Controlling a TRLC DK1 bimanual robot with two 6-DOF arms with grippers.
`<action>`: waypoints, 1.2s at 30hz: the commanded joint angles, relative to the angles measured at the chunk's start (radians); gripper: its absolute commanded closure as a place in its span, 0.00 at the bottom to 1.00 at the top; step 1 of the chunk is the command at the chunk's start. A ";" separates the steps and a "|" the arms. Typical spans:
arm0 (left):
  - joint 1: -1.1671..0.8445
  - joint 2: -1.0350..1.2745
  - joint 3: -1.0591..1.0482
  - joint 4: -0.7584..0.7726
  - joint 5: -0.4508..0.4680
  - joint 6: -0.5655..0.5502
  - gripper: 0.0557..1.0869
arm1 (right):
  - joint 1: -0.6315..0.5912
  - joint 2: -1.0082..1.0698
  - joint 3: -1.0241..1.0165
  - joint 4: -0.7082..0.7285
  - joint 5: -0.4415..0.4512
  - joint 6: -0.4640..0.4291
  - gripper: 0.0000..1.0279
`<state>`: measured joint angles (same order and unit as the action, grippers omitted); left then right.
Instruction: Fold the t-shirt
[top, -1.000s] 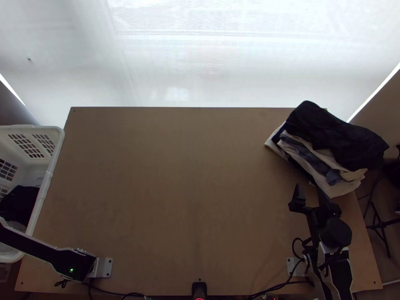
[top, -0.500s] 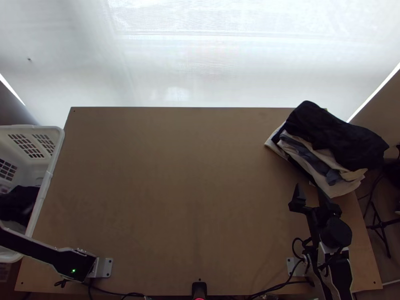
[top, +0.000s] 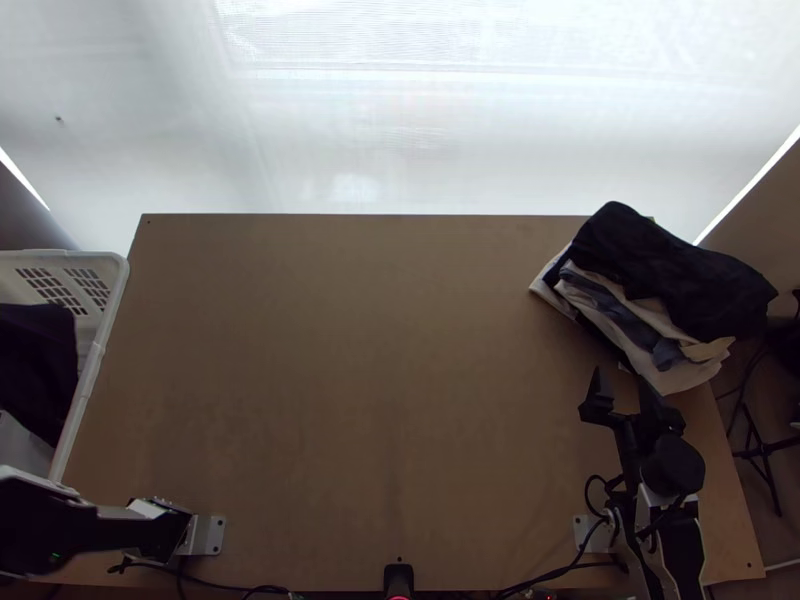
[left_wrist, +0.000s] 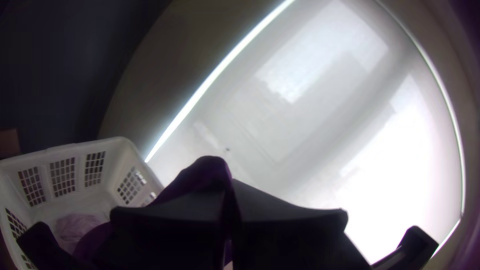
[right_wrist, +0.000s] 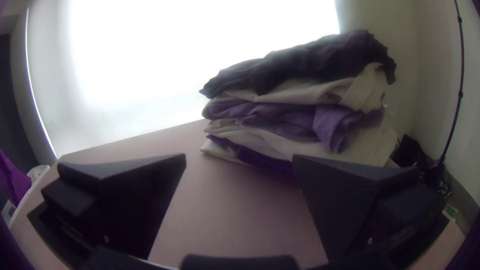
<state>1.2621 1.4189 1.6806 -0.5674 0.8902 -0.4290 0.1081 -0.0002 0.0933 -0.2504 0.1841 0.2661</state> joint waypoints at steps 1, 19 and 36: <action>-0.040 -0.304 -0.055 -0.035 0.194 -0.155 0.96 | -0.018 0.000 0.000 0.000 0.000 0.001 0.04; -0.894 -0.623 -0.464 0.264 -0.112 -0.387 0.96 | -0.042 -0.001 0.000 0.000 0.000 0.010 0.04; -1.681 -0.448 -0.783 0.382 -0.662 -0.194 0.96 | -0.047 -0.001 0.000 0.000 0.000 0.010 0.04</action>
<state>-0.1310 0.8726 0.9562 -0.2722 0.3782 -0.6552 0.0628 -0.0013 0.0937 -0.2501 0.1841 0.2768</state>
